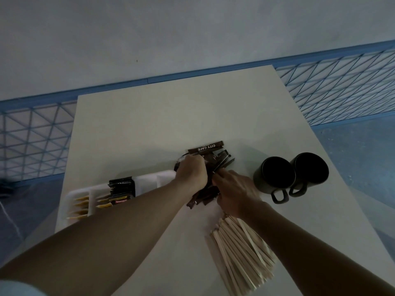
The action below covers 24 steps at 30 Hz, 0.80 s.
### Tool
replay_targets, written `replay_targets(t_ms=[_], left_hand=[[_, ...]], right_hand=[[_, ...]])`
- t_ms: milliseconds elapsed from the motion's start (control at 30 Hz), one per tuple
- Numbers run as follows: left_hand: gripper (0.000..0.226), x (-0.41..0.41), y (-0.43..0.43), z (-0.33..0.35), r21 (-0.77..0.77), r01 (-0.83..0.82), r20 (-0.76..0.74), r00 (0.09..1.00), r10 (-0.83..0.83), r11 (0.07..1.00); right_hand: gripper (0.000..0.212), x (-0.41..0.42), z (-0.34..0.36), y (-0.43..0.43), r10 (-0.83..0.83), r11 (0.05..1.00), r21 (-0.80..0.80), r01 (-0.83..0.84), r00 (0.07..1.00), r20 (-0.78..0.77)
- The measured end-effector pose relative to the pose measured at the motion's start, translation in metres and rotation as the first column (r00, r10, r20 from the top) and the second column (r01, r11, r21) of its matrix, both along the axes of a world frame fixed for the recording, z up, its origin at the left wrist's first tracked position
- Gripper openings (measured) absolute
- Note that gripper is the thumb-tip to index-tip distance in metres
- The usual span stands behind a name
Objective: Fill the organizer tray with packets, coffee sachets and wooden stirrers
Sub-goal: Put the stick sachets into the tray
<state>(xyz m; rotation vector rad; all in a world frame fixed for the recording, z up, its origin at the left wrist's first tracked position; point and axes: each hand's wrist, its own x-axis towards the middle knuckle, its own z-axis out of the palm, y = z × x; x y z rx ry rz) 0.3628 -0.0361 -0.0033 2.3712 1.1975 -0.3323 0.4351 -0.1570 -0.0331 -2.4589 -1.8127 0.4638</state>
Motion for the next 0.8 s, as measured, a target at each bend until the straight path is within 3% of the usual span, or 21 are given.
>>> replay_targets(t_ms=[300,667,800], left_hand=[[0.032,-0.0039,-0.0023,0.0031,0.012,0.010,0.017,1.000,-0.011,1.000],[0.034,0.0015,-0.0046,-0.0006,0.037,0.024,-0.046,0.999,-0.022,0.999],[0.028,0.0025,0.0004,0.0033,-0.017,-0.040,0.012,0.999,0.040,0.999]], right_hand=[[0.030,-0.0054,0.0056,0.0051,0.036,0.999,-0.015,-0.036,0.998,0.057],[0.034,-0.0030,0.0048,0.0057,0.057,0.998,-0.004,-0.057,0.997,0.042],[0.036,0.0011,0.0028,0.0041,0.087,0.996,0.030,-0.088,0.996,0.017]])
